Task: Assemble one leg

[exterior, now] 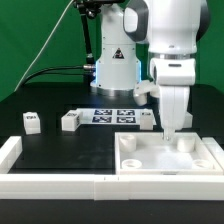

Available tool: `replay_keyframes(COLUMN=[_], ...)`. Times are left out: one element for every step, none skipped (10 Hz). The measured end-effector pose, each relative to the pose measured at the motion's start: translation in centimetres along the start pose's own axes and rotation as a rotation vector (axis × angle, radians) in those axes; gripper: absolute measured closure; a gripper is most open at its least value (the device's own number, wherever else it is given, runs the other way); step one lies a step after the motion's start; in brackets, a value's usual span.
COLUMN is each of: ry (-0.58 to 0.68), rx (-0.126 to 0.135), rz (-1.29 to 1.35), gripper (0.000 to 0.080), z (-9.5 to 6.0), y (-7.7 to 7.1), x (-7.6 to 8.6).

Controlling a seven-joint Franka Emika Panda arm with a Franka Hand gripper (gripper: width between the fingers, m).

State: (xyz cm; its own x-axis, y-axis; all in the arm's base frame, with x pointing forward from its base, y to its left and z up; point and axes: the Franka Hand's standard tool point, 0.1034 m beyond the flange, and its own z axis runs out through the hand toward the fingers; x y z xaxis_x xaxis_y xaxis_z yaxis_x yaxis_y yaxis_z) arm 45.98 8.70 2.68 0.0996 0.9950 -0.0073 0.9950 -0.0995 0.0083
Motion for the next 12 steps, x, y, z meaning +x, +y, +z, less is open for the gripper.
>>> replay_keyframes(ry=[-0.004, -0.006, -0.008, -0.008, -0.008, -0.006, -0.003, -0.001, 0.000, 0.008, 0.021, 0.023], rx=[0.000, 0.000, 0.000, -0.001, 0.000, 0.003, 0.005, 0.007, 0.008, 0.009, 0.005, 0.018], rz=[0.030, 0.049, 0.086, 0.111, 0.113, 0.176, 0.302, 0.386, 0.450, 0.578, 0.677, 0.850], gripper=[0.0150, 0.0150, 0.0150, 0.0150, 0.0150, 0.0150, 0.0150, 0.0150, 0.0150, 0.0150, 0.0150, 0.0150], z=[-0.7, -1.2, -1.8, -2.0, -1.9, -1.8, -1.8, -1.8, -1.8, -1.8, -1.5, -1.3], y=[-1.0, -1.7, -2.7, -3.3, -3.2, -3.2, -3.3, -3.3, -3.3, -3.4, -3.8, -4.4], x=[0.1, 0.3, 0.5, 0.5, 0.5, 0.5, 0.6, 0.6, 0.6, 0.9, 1.3, 1.7])
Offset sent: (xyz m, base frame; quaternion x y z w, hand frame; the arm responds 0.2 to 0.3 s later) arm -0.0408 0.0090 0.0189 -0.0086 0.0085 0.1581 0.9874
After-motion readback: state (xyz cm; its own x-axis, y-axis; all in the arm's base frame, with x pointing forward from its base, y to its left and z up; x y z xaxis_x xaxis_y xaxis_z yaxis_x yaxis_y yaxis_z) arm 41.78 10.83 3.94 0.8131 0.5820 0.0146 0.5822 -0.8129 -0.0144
